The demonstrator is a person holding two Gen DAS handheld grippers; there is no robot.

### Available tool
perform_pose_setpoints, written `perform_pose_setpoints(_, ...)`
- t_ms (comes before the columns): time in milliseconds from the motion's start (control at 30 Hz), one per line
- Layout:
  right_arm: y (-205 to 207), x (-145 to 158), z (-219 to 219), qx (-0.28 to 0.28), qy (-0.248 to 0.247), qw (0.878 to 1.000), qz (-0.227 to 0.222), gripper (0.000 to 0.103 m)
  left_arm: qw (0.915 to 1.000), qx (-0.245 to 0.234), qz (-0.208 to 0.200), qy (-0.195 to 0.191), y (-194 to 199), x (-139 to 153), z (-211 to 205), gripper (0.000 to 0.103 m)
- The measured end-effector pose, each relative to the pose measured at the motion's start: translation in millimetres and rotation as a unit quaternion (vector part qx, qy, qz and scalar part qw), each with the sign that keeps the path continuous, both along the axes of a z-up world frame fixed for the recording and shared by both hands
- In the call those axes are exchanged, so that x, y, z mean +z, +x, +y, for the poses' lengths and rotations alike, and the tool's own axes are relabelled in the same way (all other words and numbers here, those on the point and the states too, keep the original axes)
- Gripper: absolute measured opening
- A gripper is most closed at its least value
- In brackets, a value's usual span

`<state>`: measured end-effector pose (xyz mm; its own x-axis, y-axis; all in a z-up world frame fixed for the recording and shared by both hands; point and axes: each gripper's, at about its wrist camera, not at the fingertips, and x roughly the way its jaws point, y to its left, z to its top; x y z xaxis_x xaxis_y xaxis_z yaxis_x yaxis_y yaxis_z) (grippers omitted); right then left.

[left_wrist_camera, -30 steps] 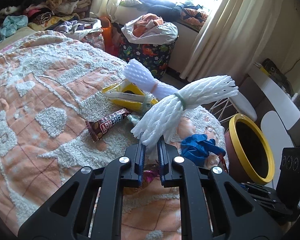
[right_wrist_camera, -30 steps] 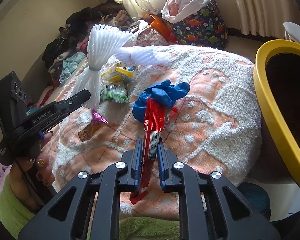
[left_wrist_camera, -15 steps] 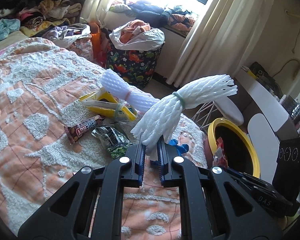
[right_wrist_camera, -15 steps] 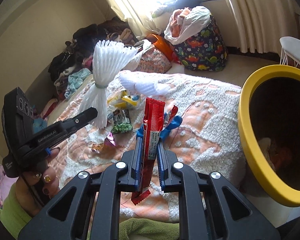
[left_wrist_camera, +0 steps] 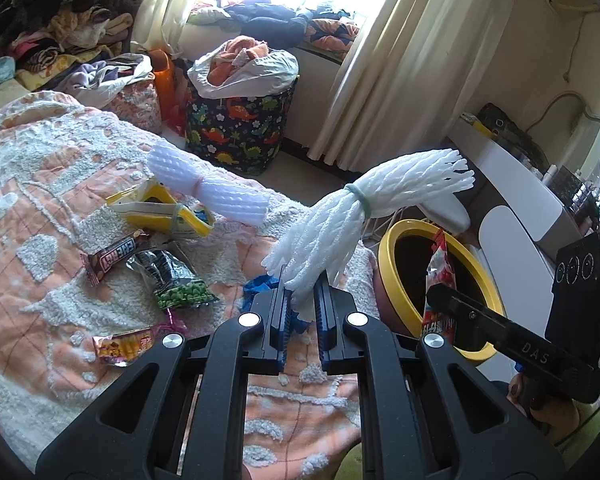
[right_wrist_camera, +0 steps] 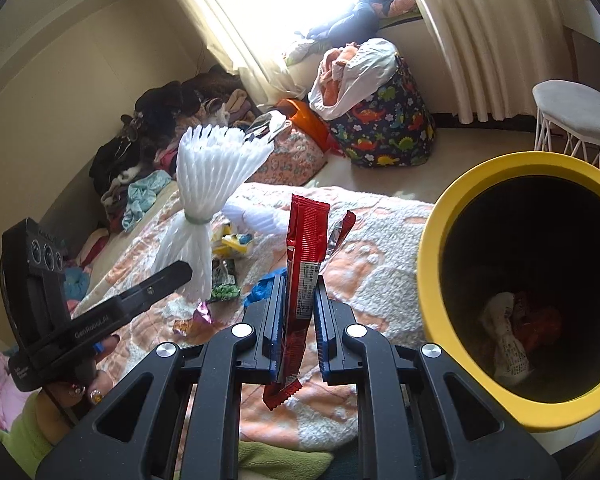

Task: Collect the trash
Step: 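Carry the foam sleeves and red wrapper over the yellow bin with both grippers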

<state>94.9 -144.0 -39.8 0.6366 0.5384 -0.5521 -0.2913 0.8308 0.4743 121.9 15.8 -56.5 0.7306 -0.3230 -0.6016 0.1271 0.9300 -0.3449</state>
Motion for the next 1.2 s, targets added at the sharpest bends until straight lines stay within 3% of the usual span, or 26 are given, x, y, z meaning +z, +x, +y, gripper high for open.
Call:
perform_pose_setpoints(633, 4, 10, -56, -0.065, 0.022, 0.997, -0.021, 0.014, 0.9990, -0.040, -0.006, 0.017, 1, 6, -38, 0.007)
perform_pose_setpoints(1200, 6, 19, -101, -0.133, -0.023, 0.989, -0.060, 0.014, 0.9963, -0.078, -0.001, 0.036, 5, 3, -77, 0.007)
